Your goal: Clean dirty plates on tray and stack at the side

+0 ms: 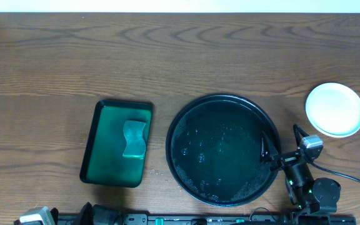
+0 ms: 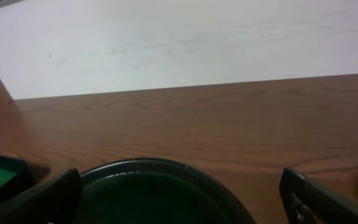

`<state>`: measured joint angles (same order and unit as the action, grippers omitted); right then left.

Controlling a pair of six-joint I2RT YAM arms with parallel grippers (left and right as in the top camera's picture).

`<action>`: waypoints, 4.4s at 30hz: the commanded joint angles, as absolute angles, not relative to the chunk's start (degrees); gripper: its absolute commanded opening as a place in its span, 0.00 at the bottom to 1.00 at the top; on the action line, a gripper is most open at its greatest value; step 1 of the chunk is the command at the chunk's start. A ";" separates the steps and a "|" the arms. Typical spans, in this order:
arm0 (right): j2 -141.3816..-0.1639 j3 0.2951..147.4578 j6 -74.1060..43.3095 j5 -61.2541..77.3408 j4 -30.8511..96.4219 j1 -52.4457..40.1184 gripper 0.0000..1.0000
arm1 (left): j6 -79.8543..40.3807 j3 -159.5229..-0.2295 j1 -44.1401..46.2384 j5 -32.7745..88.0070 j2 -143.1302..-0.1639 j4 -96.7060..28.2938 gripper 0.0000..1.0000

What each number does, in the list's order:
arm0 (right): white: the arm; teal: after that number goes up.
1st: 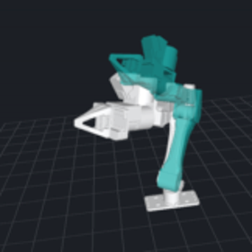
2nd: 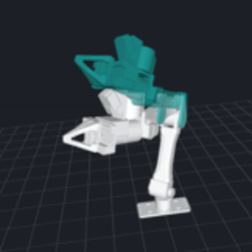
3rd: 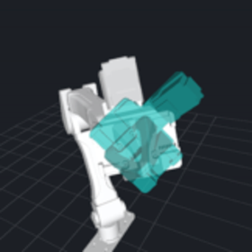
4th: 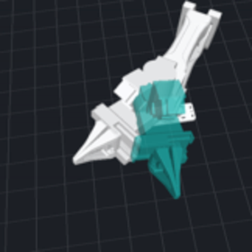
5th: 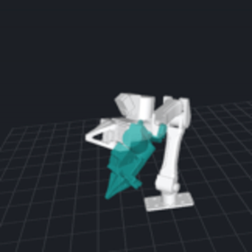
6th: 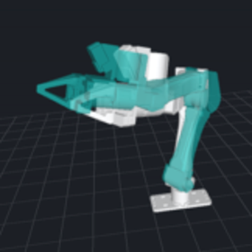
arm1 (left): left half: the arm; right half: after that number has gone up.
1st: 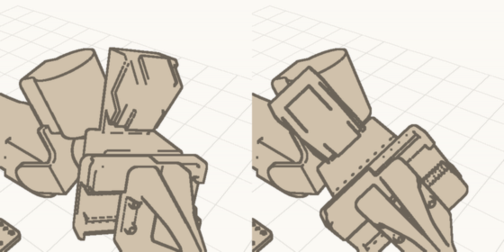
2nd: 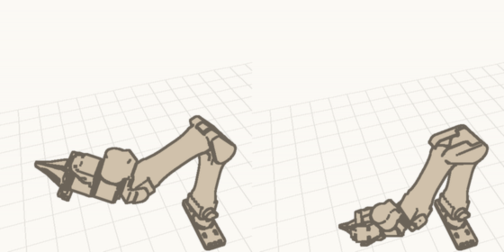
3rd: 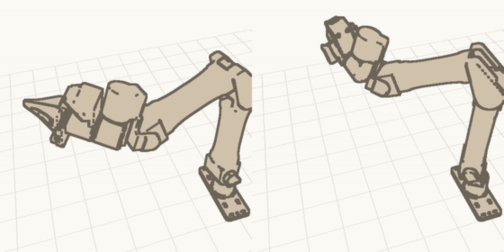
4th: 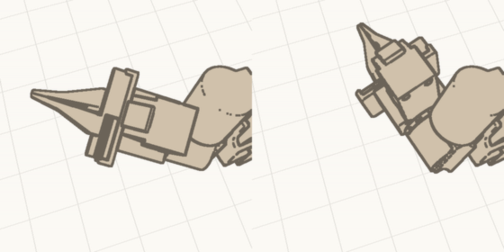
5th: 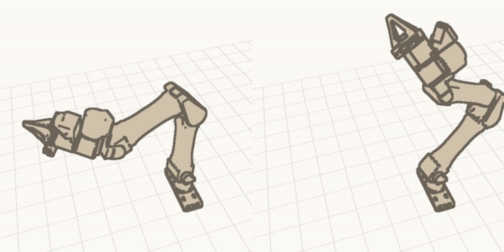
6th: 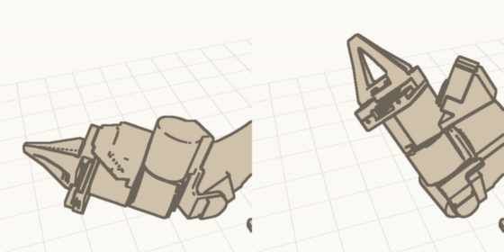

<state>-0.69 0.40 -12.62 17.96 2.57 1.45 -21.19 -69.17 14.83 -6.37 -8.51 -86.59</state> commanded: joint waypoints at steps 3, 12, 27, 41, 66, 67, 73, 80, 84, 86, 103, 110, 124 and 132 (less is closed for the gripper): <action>-0.30 0.32 -13.23 16.91 2.92 0.67 0.99 | -21.71 -69.63 14.79 -7.05 -8.73 -86.56 0.82; -0.30 0.32 -13.23 16.91 2.92 0.67 0.99 | -21.63 -68.97 14.85 -7.16 -8.73 -74.63 0.82; -0.30 0.30 -13.23 16.91 2.92 0.67 0.99 | -12.71 -37.12 6.44 -5.65 -7.27 -23.86 0.82; -0.30 0.32 -13.23 16.91 2.92 0.67 0.99 | -13.76 -13.65 6.44 -2.98 -0.10 -4.67 0.82; -0.30 0.30 -13.23 16.91 2.92 0.67 0.99 | -15.27 -0.23 1.10 0.93 -0.08 9.58 0.82; -0.30 0.32 -13.23 16.91 2.92 0.67 0.99 | -15.29 -0.23 0.54 1.15 -0.08 9.45 0.82; -0.30 0.32 -13.23 16.91 2.92 0.67 0.99 | -15.31 -0.23 -0.10 1.13 -0.08 -2.63 0.82; -0.30 0.32 -13.23 16.91 2.92 0.67 0.99 | -15.07 -0.23 -0.10 0.93 -0.08 -4.08 0.82; -0.30 0.32 -13.23 16.91 2.92 0.67 0.99 | -15.07 -0.23 -0.10 0.89 -0.10 -4.08 0.82; -0.30 0.32 -13.23 16.91 2.92 0.67 0.99 | -15.07 -0.23 -0.10 0.89 -0.23 -4.08 0.82; -0.30 0.32 -13.23 16.91 2.92 0.67 0.99 | -15.07 -0.23 -0.10 0.89 -0.23 -4.08 0.82; -0.30 0.32 -13.23 16.91 2.92 0.67 0.99 | -15.07 -0.23 -0.10 0.89 -0.23 -4.08 0.82; -0.30 0.32 -13.23 16.91 2.92 0.67 0.99 | -15.07 -0.23 -0.10 0.89 -0.23 -4.08 0.82; -0.30 0.32 -13.23 16.91 2.92 0.67 0.99 | -15.07 -0.23 -0.10 0.89 -0.23 -4.08 0.82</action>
<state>-0.62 0.40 -12.62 17.12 2.59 1.45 -15.16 -0.73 0.10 1.41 -0.58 -1.23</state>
